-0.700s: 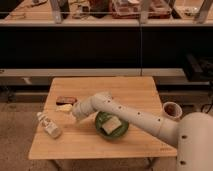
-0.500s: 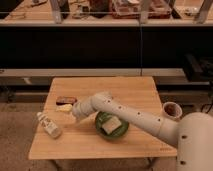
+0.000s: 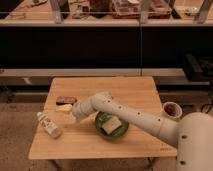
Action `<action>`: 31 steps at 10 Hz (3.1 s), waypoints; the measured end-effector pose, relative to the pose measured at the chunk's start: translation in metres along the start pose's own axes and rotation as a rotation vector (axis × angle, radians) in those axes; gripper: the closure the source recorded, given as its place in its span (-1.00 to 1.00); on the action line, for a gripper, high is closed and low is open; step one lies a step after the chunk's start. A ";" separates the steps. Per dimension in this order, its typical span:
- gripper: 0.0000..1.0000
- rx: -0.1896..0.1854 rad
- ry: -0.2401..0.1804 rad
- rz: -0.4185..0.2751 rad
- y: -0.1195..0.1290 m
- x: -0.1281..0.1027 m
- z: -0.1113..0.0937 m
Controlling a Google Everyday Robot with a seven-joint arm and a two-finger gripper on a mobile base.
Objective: Place the bottle in the ceramic bowl
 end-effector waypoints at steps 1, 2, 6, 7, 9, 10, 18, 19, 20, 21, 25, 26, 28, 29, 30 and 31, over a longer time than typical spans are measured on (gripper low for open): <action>-0.60 0.000 0.000 0.000 0.000 0.000 0.000; -0.60 0.000 0.000 0.000 0.000 0.000 0.000; -0.60 0.000 0.000 0.000 0.000 0.000 0.000; -0.60 0.000 0.000 0.000 0.000 0.000 0.000; -0.60 0.000 0.000 0.000 0.000 0.000 0.000; -0.60 -0.005 0.001 -0.003 0.001 0.001 -0.001; -0.60 -0.233 -0.152 -0.535 -0.043 -0.009 0.026; -0.60 -0.305 -0.142 -0.616 -0.045 -0.001 0.031; -0.60 -0.347 -0.126 -0.664 -0.046 0.005 0.034; -0.60 -0.389 -0.103 -0.718 -0.047 0.011 0.040; -0.60 -0.472 -0.085 -0.826 -0.041 0.001 0.063; -0.60 -0.477 -0.122 -0.826 -0.036 -0.013 0.070; -0.60 -0.478 -0.203 -0.809 -0.032 -0.036 0.076; -0.60 -0.485 -0.243 -0.805 -0.030 -0.044 0.079; -0.60 -0.495 -0.258 -0.803 -0.027 -0.045 0.079; -0.60 -0.506 -0.265 -0.802 -0.024 -0.044 0.079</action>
